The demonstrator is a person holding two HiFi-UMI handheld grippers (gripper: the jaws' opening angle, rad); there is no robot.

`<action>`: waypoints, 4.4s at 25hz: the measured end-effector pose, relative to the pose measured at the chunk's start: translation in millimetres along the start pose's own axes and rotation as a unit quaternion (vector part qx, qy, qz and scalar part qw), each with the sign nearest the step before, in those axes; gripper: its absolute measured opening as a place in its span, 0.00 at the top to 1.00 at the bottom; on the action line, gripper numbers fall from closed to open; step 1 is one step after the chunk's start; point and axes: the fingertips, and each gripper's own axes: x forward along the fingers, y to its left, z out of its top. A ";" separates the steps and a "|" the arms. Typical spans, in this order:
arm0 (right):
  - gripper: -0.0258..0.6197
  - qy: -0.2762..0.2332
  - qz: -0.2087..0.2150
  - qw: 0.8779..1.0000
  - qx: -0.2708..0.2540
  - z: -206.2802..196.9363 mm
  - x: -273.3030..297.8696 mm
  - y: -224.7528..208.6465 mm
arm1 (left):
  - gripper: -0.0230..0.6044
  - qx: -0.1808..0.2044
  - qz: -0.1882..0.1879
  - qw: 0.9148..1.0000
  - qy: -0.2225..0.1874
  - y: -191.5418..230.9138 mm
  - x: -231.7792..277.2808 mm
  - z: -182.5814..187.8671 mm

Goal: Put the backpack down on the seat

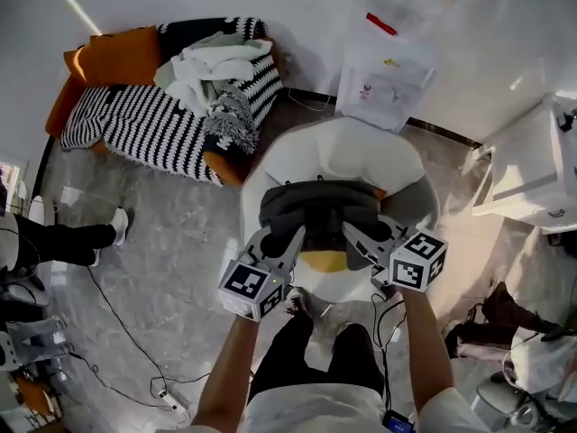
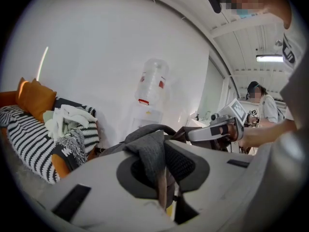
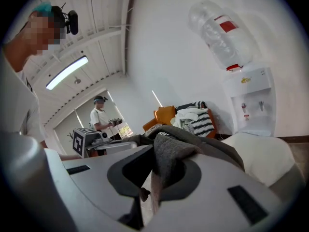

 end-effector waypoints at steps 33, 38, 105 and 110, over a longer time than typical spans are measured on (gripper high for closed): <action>0.91 0.020 -0.063 0.995 0.076 -70.9 90.3 -142.2 | 0.89 -0.034 -0.057 0.995 0.078 95.6 105.5 -110.8; 0.91 0.025 -0.064 0.996 0.065 -65.7 99.1 -158.0 | 0.88 -0.024 -0.058 0.995 0.080 106.9 122.0 -108.9; 0.66 0.100 -0.291 0.941 0.140 -165.4 52.8 -319.5 | 0.65 0.030 -0.029 0.987 0.156 133.7 193.6 -190.6; 0.66 0.104 -0.283 0.944 0.136 -163.2 39.7 -304.7 | 0.65 0.044 -0.035 0.986 0.156 118.4 186.4 -181.3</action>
